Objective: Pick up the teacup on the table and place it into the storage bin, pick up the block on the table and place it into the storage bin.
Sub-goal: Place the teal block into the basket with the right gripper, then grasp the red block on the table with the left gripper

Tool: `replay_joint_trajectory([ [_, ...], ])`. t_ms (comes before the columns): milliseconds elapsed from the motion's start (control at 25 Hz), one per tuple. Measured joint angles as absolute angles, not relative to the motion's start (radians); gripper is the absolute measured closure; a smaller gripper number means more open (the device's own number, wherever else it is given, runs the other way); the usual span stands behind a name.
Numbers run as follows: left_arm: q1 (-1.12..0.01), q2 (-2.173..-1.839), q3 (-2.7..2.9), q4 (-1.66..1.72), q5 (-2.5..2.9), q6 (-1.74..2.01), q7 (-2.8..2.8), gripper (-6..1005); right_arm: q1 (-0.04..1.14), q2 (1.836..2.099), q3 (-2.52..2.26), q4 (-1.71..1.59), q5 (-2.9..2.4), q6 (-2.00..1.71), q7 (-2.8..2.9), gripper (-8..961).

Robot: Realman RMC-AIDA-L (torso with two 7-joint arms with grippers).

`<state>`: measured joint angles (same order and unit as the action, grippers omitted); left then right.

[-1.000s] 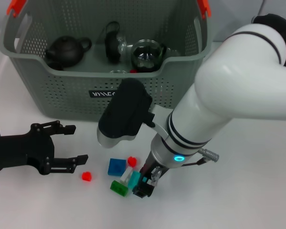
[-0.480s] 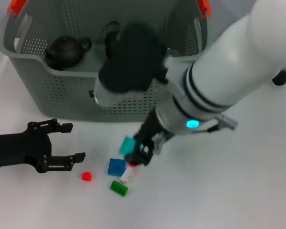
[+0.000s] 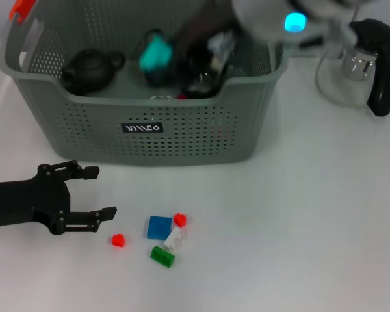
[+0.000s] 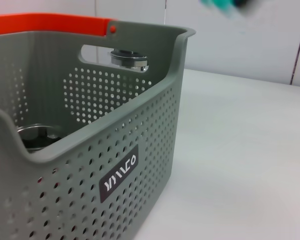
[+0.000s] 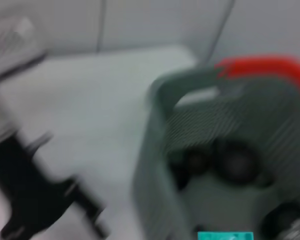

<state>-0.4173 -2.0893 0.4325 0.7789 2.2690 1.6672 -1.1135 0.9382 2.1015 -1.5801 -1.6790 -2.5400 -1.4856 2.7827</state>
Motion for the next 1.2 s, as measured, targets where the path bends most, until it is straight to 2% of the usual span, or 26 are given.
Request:
replay_joint_trajectory([
  [280, -0.417, -2.089, 0.433, 0.781, 2.269, 1.674, -1.112, 126, 0.966, 2.100, -1.454, -1.617, -2.654, -1.388, 2.754, 523],
  [760, -0.419, -2.089, 0.433, 0.781, 2.269, 1.677, -1.112, 126, 1.052, 2.096, -1.243, -1.245, -2.727, -1.277, 2.691, 519],
  [1040, -0.422, -2.087, 0.433, 0.783, 2.269, 1.678, -1.114, 126, 1.056, 2.097, -1.253, -1.228, -2.729, -1.272, 2.675, 516],
  [1200, -0.424, -2.087, 0.433, 0.784, 2.269, 1.678, -1.115, 126, 1.054, 2.098, -1.264, -1.239, -2.723, -1.270, 2.678, 357],
])
